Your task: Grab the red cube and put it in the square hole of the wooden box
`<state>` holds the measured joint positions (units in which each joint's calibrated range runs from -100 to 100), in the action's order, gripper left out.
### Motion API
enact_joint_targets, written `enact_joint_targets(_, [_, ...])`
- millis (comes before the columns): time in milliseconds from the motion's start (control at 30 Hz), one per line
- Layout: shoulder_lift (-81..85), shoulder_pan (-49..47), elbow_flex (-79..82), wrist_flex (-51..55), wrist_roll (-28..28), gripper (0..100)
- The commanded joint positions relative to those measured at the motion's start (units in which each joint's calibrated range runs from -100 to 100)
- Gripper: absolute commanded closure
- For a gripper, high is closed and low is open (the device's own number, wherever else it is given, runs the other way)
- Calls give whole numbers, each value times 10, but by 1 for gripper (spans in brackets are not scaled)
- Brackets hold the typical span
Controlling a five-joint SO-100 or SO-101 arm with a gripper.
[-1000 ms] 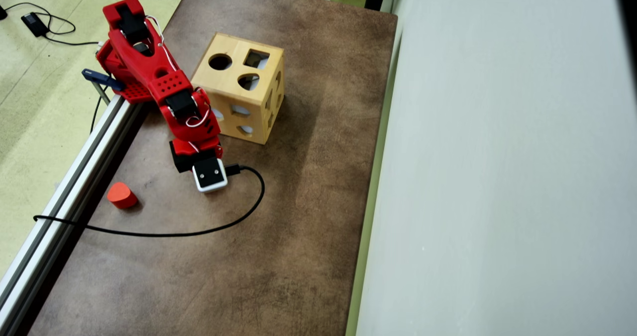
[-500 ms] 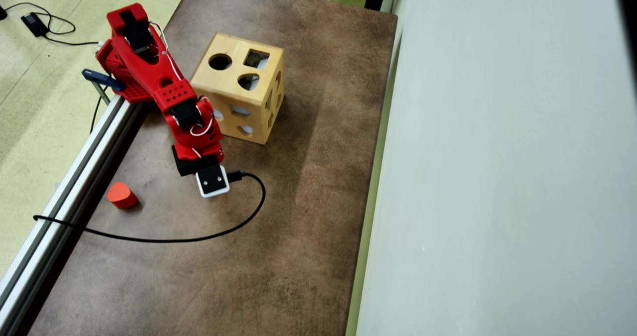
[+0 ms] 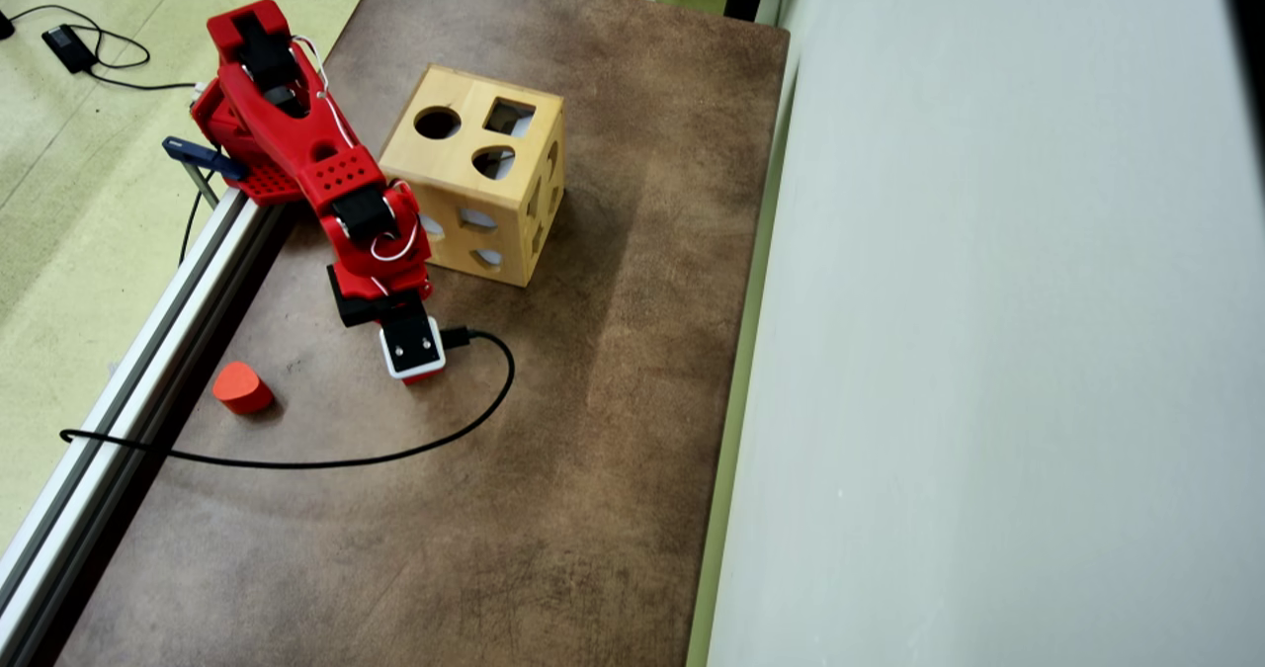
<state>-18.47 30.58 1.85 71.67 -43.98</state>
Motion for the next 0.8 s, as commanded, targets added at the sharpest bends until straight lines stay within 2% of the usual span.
enact_joint_targets(0, [36, 3, -34, -7, 2, 96])
enact_joint_targets(233, [34, 3, -25, -51, 15, 94])
enact_joint_targets(567, [18, 43, -25, -55, 24, 67])
enact_joint_targets(767, [-30, 59, -34, -63, 24, 62])
